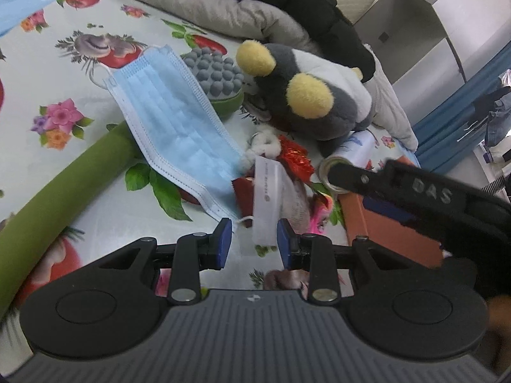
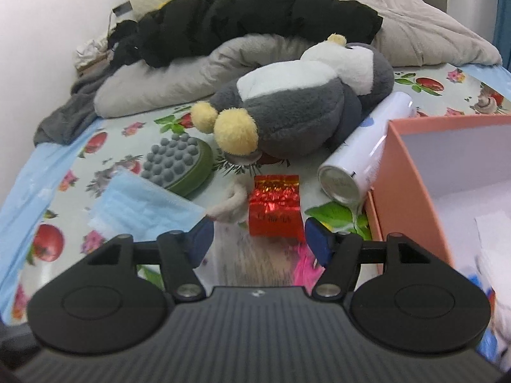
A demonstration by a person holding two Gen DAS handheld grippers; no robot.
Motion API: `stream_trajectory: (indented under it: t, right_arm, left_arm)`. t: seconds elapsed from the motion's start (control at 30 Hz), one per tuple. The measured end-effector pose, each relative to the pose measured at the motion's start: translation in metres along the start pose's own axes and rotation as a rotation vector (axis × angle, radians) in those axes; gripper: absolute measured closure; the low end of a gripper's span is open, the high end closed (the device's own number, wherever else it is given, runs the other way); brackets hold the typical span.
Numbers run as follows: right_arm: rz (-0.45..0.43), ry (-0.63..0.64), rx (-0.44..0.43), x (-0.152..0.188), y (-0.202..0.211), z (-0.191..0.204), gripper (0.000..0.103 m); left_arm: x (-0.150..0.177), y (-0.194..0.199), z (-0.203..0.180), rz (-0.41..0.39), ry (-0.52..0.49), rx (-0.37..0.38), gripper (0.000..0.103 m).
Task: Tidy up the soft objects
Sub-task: 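Grasp the red foil tea packet with the right tool while the left tool grasps the clear labeled bag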
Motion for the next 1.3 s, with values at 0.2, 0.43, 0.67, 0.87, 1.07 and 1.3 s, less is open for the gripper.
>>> stream_trajectory:
  t: [0.2,0.43,0.67,0.87,1.07,1.3]
  right_arm:
    - [0.022,0.009,0.066,-0.014,-0.035,-0.003,0.037]
    - [0.096,0.004,0.073,-0.013,-0.072,-0.007,0.037]
    - [0.138,-0.023,0.082,-0.004,-0.088,-0.011,0.042]
    - [0.116,-0.020,0.072,-0.007,-0.077,-0.011,0.047]
    - [0.058,0.015,0.071,-0.017,-0.045,-0.005,0.048]
    - [-0.020,0.061,0.058,-0.022,0.011,0.005,0.048]
  left_arm:
    - [-0.008,-0.023,0.010,0.025,0.035,0.034,0.067]
    - [-0.010,-0.034,0.011,0.051,0.058,0.077,0.067]
    - [-0.006,-0.044,0.006,0.090,0.057,0.104,0.089]
    - [-0.002,-0.046,0.001,0.073,0.049,0.070,0.103]
    - [-0.002,-0.028,-0.012,0.038,0.055,0.103,0.103]
    - [0.001,0.010,-0.034,-0.018,0.026,0.133,0.103]
Point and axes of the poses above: each gripper's, at about its wrist camera, not at the fingertips, and y roughly against the way its jaws point, z to its left, x to its underside, the point moved 5 cm from there along -y, roughly the way its jaws point, and after that the axes turned 10 degrees about y, right-handed, at the moved point
